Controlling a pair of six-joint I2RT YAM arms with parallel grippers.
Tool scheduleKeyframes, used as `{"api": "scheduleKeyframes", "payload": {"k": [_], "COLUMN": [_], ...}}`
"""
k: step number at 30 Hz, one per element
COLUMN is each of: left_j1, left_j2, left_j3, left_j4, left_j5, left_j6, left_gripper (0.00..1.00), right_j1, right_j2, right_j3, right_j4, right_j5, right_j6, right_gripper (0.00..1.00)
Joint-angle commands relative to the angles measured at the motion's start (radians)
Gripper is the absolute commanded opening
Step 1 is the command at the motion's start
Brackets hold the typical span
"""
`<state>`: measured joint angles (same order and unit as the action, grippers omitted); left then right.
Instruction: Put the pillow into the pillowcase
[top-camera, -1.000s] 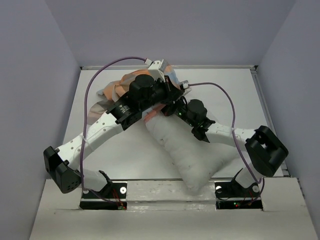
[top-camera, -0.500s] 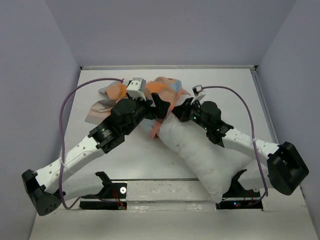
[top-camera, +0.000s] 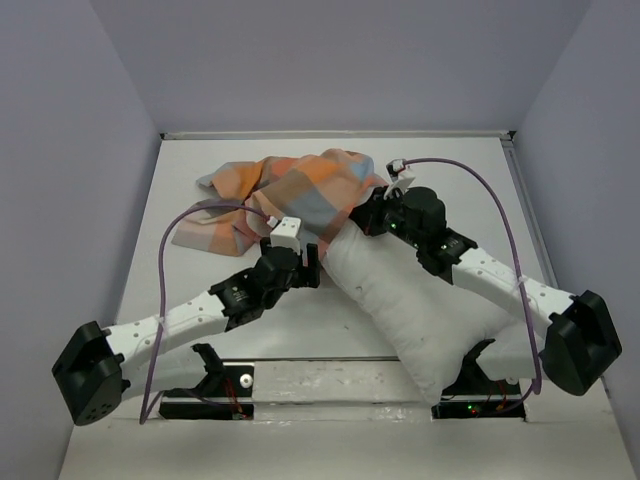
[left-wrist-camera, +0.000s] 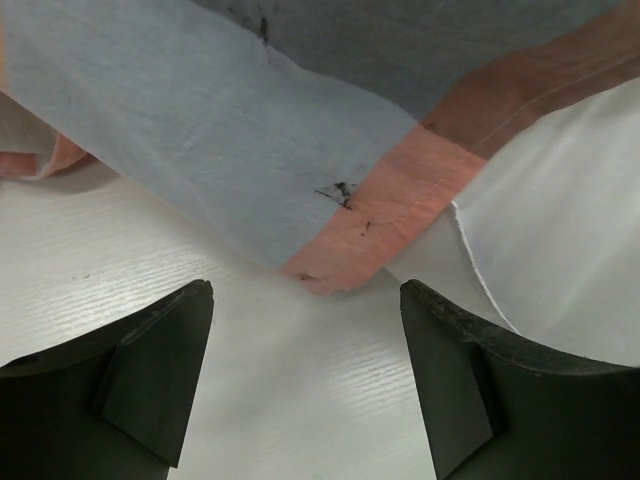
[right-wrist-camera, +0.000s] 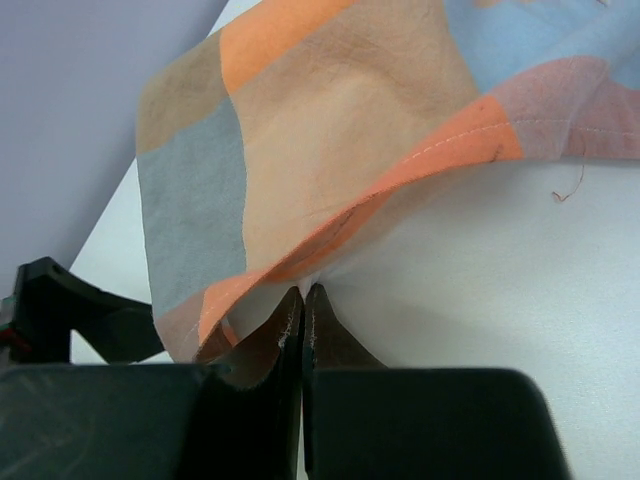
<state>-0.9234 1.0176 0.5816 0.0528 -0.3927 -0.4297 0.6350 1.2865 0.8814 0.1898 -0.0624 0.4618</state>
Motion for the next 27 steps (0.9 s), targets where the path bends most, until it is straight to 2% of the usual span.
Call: {"api": "scheduleKeyframes", "payload": {"k": [1,5,6,7,8,9,10,11,15,17,20,21,24,27], "left_j1": [-0.003,0.018,0.023,0.031,0.031,0.035,0.035,0.037,0.035,0.038,0.04,0.041,0.049,0.049], "left_j2": [0.07,0.157,0.174,0.203,0.213,0.216,0.211,0.166,-0.061,-0.126,-0.128,-0.104,-0.038,0.016], "left_j3": [-0.011,0.015,0.02,0.03,0.038,0.046,0.076,0.09,0.153,0.246,0.373,0.404,0.518,0.586], "left_j4": [0.153,0.196,0.211,0.238,0.249,0.251,0.217,0.196,0.134,0.073,0.015,0.004,-0.014,-0.011], "left_j5": [-0.054,-0.083,-0.081,-0.081,-0.086,-0.097,-0.135,-0.149,-0.101,-0.045,0.04,0.061,0.164,0.268], "left_j6": [0.046,0.092,0.103,0.124,0.124,0.14,0.143,0.143,0.125,0.108,0.111,0.115,0.124,0.105], "left_gripper": [0.86,0.86,0.84,0.76,0.64,0.33,0.14,0.0,0.0,0.0,0.0,0.0,0.0,0.0], "right_j1": [-0.009,-0.009,-0.009,-0.009,-0.009,-0.009,-0.009,-0.009,-0.009,0.006,0.095,0.191,0.38,0.446], "right_j2": [-0.053,-0.062,-0.062,-0.061,-0.062,-0.065,-0.067,-0.067,-0.085,-0.113,-0.139,-0.13,-0.014,0.184], "right_j3": [0.077,0.08,0.083,0.087,0.087,0.085,0.082,0.08,0.07,0.057,0.082,0.1,0.16,0.237], "right_j4": [-0.033,-0.044,-0.047,-0.055,-0.056,-0.058,-0.062,-0.07,-0.113,-0.119,-0.153,-0.168,-0.179,-0.184], "right_j5": [0.001,-0.013,-0.016,-0.014,-0.014,-0.008,-0.005,-0.001,0.044,0.058,0.217,0.345,0.494,0.643], "right_j6": [-0.032,-0.034,-0.035,-0.038,-0.038,-0.04,-0.044,-0.051,-0.072,-0.083,-0.164,-0.185,-0.27,-0.29], "right_gripper": [0.0,0.0,0.0,0.0,0.0,0.0,0.0,0.0,0.0,0.0,0.0,0.0,0.0,0.0]}}
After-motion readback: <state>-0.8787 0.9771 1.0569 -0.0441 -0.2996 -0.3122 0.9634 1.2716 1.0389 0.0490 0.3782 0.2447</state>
